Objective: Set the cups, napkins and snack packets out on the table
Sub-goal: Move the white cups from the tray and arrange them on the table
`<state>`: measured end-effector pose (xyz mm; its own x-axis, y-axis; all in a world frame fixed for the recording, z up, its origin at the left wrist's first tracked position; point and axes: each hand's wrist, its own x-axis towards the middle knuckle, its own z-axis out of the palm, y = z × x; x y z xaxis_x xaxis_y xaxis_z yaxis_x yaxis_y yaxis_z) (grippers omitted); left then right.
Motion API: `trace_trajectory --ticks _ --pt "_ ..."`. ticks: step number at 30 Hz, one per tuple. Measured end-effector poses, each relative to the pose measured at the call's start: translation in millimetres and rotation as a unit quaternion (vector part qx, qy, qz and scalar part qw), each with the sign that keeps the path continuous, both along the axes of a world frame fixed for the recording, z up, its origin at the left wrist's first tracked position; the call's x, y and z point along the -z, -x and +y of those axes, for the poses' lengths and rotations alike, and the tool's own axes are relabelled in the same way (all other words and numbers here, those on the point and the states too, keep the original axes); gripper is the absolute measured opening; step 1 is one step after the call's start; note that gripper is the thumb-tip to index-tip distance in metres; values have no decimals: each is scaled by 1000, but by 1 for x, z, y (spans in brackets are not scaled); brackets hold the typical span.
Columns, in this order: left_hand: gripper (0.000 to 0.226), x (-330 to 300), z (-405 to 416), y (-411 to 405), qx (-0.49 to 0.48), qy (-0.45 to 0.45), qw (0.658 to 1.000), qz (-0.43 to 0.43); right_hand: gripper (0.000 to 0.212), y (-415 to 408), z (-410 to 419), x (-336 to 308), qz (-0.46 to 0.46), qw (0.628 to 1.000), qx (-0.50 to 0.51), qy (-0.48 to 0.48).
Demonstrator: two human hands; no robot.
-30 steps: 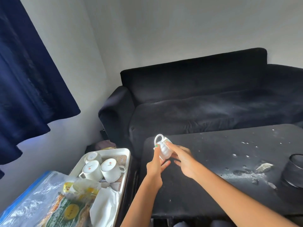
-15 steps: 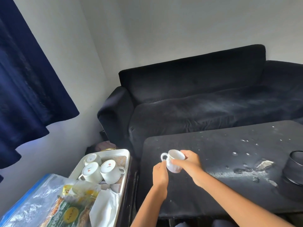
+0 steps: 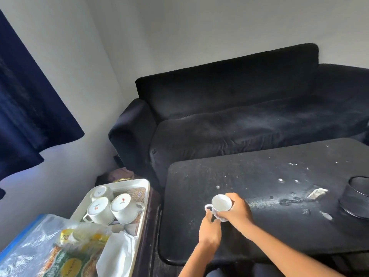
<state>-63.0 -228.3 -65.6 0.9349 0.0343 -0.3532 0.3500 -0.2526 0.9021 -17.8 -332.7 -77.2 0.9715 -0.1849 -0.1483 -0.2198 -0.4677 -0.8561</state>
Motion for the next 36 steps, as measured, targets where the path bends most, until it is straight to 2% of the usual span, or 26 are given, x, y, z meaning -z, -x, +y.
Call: trace_trajectory --ticks 3,8,11,22,27,32,36 --pt "38 8 -8 -2 18 -6 1000 -6 62 -3 1 7 -2 1000 3 6" --pt "67 16 -14 -7 39 -23 998 40 58 -8 3 14 -9 1000 7 10" --pt "72 20 -12 -11 53 -37 997 43 59 -12 4 16 -11 1000 6 11" --pt "69 23 -9 -15 57 -33 996 55 63 -19 2 17 1 999 -8 33" --pt "57 21 1 -7 39 -61 997 33 80 -12 3 11 18 999 -14 44" --pt "55 14 19 0 20 -74 997 18 47 -5 11 -7 -9 994 49 101" --pt "46 -1 41 4 -14 -92 995 -33 32 -5 28 -24 -69 989 66 117"
